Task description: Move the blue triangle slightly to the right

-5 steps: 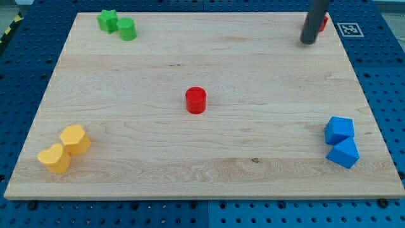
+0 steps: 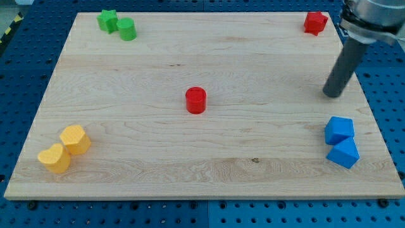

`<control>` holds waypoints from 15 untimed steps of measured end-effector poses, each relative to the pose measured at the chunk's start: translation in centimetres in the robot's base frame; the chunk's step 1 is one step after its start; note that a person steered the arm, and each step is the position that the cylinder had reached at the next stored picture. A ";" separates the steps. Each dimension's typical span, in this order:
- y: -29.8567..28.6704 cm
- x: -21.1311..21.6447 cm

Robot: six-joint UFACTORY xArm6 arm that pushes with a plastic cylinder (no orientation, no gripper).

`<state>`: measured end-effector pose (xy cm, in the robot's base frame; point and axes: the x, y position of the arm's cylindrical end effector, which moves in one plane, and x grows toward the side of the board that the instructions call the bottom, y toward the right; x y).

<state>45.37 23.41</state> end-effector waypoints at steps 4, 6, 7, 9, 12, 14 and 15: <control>-7.7 13.9; -7.7 11.9; -6.5 11.8; -2.7 11.9; -11.2 7.6; -6.6 0.9; -2.8 0.8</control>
<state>46.22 20.63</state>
